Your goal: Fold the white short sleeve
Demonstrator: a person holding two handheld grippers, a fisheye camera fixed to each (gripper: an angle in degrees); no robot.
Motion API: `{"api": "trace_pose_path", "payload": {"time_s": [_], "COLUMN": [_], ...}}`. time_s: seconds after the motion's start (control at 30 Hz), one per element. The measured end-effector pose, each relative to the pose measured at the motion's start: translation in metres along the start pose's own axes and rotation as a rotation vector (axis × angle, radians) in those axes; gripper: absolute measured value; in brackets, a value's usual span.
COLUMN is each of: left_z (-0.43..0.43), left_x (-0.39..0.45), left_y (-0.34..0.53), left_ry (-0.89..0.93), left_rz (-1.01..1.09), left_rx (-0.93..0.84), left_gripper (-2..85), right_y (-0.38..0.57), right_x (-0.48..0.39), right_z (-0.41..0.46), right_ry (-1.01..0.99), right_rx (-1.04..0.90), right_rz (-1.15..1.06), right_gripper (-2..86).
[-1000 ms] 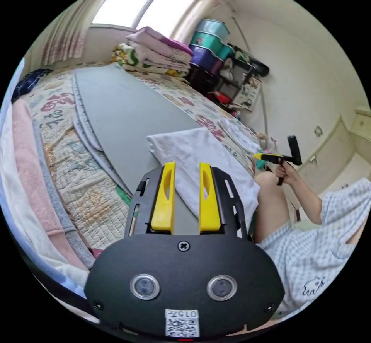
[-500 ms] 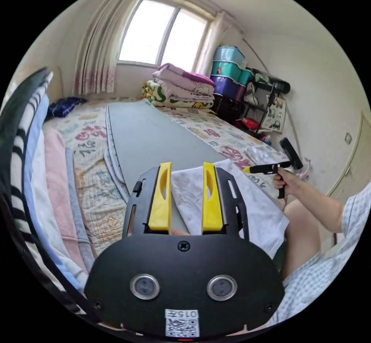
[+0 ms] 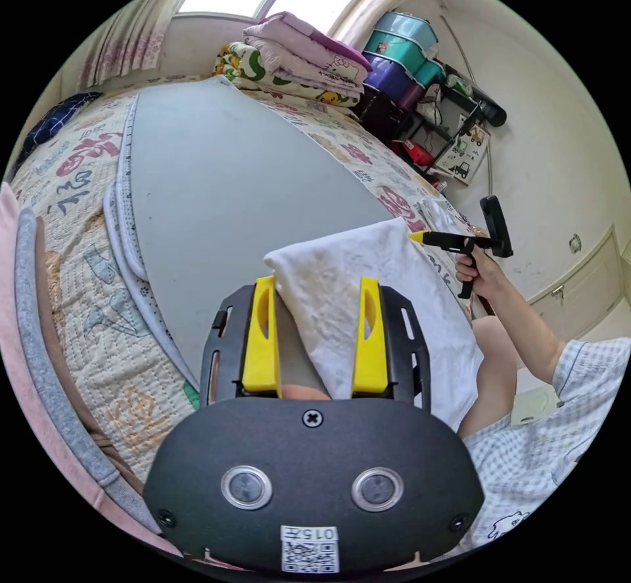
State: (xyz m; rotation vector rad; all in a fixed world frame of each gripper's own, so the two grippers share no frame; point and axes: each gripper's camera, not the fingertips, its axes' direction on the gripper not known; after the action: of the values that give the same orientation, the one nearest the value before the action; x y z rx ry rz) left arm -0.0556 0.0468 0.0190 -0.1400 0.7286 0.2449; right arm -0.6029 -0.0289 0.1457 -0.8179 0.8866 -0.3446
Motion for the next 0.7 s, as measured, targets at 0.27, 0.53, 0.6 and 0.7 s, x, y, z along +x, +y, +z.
{"api": "trace_pose_path", "payload": {"time_s": [0.27,0.53,0.6,0.7], "left_z": [0.016,-0.015,-0.039,-0.092], "left_x": [-0.007,0.024,0.047,0.092], "left_y": [-0.010,-0.008,-0.006,0.003], "left_ry": [0.116,0.175,0.152,0.126], "left_rz": [-0.062,0.016,0.087,0.215], "left_rx": [-0.041,0.055,0.106,0.240], "left_gripper": [10.1,4.5,4.3,3.9], "right_y": [-0.008,0.008,0.018,0.035], "right_x": [-0.003,-0.034,-0.045,-0.062], "right_z": [0.005,-0.047,-0.079,-0.141], "right_ry": [-0.037,-0.045,-0.056,-0.116], "right_rx": [-0.019,0.076,0.142,0.255], "right_rz": [-0.006,-0.057,-0.080,-0.126], "right_gripper": [8.4,1.7,1.2,0.8]}}
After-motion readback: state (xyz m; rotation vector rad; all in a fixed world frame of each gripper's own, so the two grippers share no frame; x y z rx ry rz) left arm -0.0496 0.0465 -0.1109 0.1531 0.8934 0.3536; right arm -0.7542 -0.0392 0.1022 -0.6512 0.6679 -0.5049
